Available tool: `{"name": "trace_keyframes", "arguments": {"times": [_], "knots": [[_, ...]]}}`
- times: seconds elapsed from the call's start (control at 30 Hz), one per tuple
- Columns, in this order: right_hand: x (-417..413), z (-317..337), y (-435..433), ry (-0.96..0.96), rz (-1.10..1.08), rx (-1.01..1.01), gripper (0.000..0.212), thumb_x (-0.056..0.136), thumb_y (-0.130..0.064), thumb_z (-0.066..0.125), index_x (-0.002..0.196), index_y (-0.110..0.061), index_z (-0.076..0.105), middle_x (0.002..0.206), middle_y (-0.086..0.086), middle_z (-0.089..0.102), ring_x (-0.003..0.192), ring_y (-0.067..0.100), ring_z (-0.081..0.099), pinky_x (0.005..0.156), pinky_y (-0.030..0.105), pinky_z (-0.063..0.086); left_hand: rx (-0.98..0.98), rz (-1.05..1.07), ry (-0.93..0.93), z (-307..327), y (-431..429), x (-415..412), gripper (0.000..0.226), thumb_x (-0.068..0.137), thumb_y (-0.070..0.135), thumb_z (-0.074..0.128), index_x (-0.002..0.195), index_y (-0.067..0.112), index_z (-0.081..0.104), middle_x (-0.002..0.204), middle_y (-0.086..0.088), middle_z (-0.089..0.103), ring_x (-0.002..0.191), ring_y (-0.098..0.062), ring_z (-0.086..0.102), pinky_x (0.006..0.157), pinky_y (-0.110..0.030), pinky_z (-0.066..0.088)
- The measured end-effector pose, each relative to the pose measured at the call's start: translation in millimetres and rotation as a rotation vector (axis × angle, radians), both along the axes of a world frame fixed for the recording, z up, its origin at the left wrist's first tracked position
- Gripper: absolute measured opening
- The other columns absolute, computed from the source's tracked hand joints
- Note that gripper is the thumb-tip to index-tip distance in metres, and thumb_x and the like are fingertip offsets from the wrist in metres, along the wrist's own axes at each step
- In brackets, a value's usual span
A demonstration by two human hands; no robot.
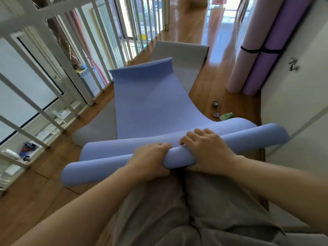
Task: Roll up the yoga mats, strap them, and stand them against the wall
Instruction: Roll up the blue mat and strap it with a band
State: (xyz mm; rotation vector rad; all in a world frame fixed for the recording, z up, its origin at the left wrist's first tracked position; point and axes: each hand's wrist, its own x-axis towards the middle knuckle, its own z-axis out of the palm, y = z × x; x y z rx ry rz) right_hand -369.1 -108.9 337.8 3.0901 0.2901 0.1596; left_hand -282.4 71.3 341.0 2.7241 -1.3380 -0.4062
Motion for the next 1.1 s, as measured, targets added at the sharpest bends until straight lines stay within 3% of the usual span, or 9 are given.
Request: {"name": "trace_keyframes", "arguments": {"times": [0.07, 0.17, 0.3, 0.4, 0.5, 0.63, 0.83, 0.97, 1.1], "knots": [[-11, -13, -7, -0.165, -0.018, -0.023, 0.053, 0.056, -0.046, 0.08, 0.096, -0.017, 0.063, 0.089, 0.005, 0.065, 0.078, 0.026, 0.062, 0.065, 0.037, 0.053, 0.023, -0.018, 0.121, 6, 0, 8, 0.044, 0.07, 0.043, 0.071, 0.108, 0.032, 0.052, 0.107, 0.008, 0.062, 0.097, -0.018, 0.059, 0.076, -0.031, 0.048], [-5, -14, -11, -0.081, -0.076, 0.011, 0.043, 0.055, -0.037, 0.078, 0.089, -0.017, 0.062, 0.082, 0.004, 0.066, 0.072, 0.026, 0.063, 0.061, 0.033, 0.049, 0.044, -0.021, 0.199, 12, -3, 13, 0.044, 0.069, 0.042, 0.072, 0.106, 0.03, 0.054, 0.105, 0.008, 0.062, 0.095, -0.017, 0.058, 0.078, -0.032, 0.049], [8, 10, -13, 0.174, -0.065, -0.006, 0.04, 0.074, -0.044, 0.064, 0.106, -0.022, 0.054, 0.102, -0.002, 0.065, 0.09, 0.02, 0.062, 0.073, 0.031, 0.046, 0.041, -0.001, -0.114, 5, -8, -3, 0.052, 0.075, 0.038, 0.066, 0.121, 0.026, 0.045, 0.119, 0.005, 0.053, 0.109, -0.02, 0.053, 0.078, -0.033, 0.043], [14, 40, -16, 0.261, -0.058, -0.015, 0.042, 0.076, -0.047, 0.065, 0.108, -0.023, 0.053, 0.098, -0.002, 0.065, 0.084, 0.018, 0.062, 0.071, 0.031, 0.05, -0.081, 0.005, -0.291, 17, -5, -9, 0.051, 0.073, 0.031, 0.067, 0.119, 0.021, 0.049, 0.111, -0.001, 0.057, 0.101, -0.026, 0.058, 0.073, -0.035, 0.045], [20, 79, -12, 0.255, -0.055, -0.024, 0.039, 0.073, -0.049, 0.066, 0.102, -0.024, 0.056, 0.076, -0.008, 0.054, 0.071, 0.014, 0.055, 0.061, 0.027, 0.042, -0.224, -0.038, -0.358, 45, 3, -1, 0.048, 0.065, 0.024, 0.076, 0.109, 0.017, 0.059, 0.095, -0.007, 0.064, 0.082, -0.031, 0.063, 0.065, -0.04, 0.051], [13, 98, 2, 0.285, -0.042, -0.029, 0.033, 0.069, -0.047, 0.068, 0.091, -0.024, 0.059, 0.068, -0.008, 0.051, 0.068, 0.016, 0.057, 0.053, 0.027, 0.043, -0.146, -0.009, -0.303, 65, 17, -12, 0.051, 0.072, 0.031, 0.07, 0.119, 0.023, 0.052, 0.107, 0.0, 0.061, 0.096, -0.026, 0.06, 0.075, -0.038, 0.049], [-20, 40, 20, 0.562, -0.051, 0.084, 0.043, 0.072, -0.048, 0.069, 0.106, -0.025, 0.058, 0.1, -0.003, 0.066, 0.087, 0.018, 0.062, 0.074, 0.032, 0.053, 0.159, -0.036, -0.086, 24, 22, -48, 0.049, 0.08, 0.033, 0.063, 0.123, 0.025, 0.041, 0.124, 0.002, 0.05, 0.114, -0.02, 0.049, 0.088, -0.033, 0.04], [-24, 34, 16, 0.564, -0.042, 0.142, 0.045, 0.071, -0.049, 0.07, 0.108, -0.025, 0.058, 0.103, -0.006, 0.064, 0.09, 0.017, 0.061, 0.079, 0.036, 0.053, 0.152, -0.074, -0.114, 24, 22, -52, 0.051, 0.084, 0.041, 0.06, 0.125, 0.021, 0.038, 0.125, -0.001, 0.044, 0.116, -0.021, 0.045, 0.093, -0.035, 0.04], [-19, 36, 12, 0.628, -0.04, 0.182, 0.047, 0.072, -0.046, 0.073, 0.11, -0.021, 0.059, 0.105, -0.004, 0.057, 0.091, 0.015, 0.057, 0.082, 0.037, 0.052, 0.188, -0.09, -0.178, 19, 19, -67, 0.071, 0.089, 0.056, 0.049, 0.143, 0.024, 0.015, 0.137, -0.003, 0.032, 0.123, -0.025, 0.038, 0.094, -0.039, 0.036]]}}
